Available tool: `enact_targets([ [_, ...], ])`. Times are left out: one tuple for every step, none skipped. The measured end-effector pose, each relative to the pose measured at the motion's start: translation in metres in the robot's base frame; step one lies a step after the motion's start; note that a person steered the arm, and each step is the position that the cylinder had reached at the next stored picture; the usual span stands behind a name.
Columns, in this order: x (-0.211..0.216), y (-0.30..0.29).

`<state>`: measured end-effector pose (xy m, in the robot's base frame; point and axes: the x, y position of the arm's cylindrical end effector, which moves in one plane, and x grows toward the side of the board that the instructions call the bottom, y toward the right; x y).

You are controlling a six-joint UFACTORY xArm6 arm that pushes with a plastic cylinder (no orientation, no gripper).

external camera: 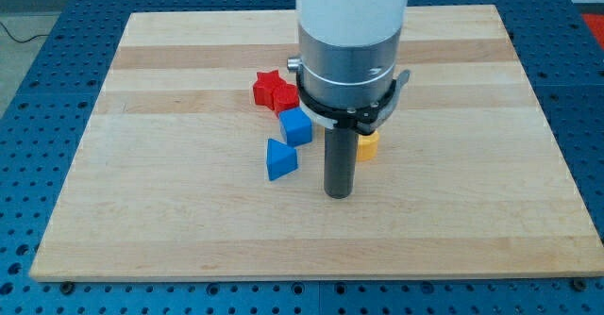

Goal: Move the blue triangle to the left of the blue cube

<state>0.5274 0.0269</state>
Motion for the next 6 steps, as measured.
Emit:
enact_targets([
  [-0.003,-0.031],
  [-0.003,-0.077],
  [-0.008,-0.096],
  [-0.015,-0.097],
  [-0.015,-0.085],
  [-0.015,-0.067],
])
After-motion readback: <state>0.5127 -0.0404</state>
